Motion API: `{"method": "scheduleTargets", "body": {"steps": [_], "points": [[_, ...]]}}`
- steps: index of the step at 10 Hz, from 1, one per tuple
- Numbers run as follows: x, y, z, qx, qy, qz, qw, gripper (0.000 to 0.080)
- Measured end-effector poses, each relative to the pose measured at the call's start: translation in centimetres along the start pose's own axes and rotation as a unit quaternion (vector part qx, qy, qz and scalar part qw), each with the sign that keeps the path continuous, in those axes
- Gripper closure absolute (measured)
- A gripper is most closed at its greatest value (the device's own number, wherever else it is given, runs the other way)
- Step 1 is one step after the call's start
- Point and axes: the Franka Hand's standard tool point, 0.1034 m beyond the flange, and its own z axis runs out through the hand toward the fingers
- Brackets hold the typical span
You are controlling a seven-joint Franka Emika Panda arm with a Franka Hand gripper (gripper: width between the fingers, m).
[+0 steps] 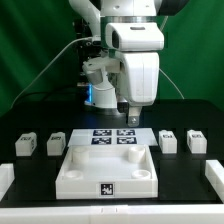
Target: Assemble one leg
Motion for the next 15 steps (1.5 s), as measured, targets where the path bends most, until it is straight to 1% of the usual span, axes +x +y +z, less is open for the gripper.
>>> {"method": "scheduleTargets", "body": {"steps": [2, 3, 4, 5, 6, 7, 9, 11, 12, 13, 14, 15], "points": [[0.0, -0.3, 0.3, 0.003, 0.001, 0.002, 1.0, 0.0149], [-0.1, -1.9, 1.6, 0.008, 0.003, 0.017, 1.0, 0.0149], [-0.2, -4.4, 3.1, 0.021, 0.007, 0.023, 0.999, 0.0149], [-0.5, -5.8, 4.2, 0.028, 0.01, 0.025, 0.999, 0.0149], [-1.0, -6.7, 5.4, 0.035, 0.014, 0.028, 0.999, 0.0149], [-1.4, -7.4, 6.5, 0.046, 0.018, 0.034, 0.998, 0.0149], [-1.5, -8.4, 8.4, 0.058, 0.024, 0.041, 0.997, 0.0149], [-1.2, -8.9, 9.4, 0.068, 0.027, 0.048, 0.996, 0.0149], [-1.0, -8.9, 9.5, 0.068, 0.027, 0.058, 0.996, 0.0149], [-1.0, -8.8, 9.5, 0.065, 0.026, 0.065, 0.995, 0.0149], [-1.0, -8.9, 9.5, 0.065, 0.026, 0.065, 0.995, 0.0149], [-1.0, -8.9, 9.5, 0.065, 0.026, 0.066, 0.995, 0.0275]]}}
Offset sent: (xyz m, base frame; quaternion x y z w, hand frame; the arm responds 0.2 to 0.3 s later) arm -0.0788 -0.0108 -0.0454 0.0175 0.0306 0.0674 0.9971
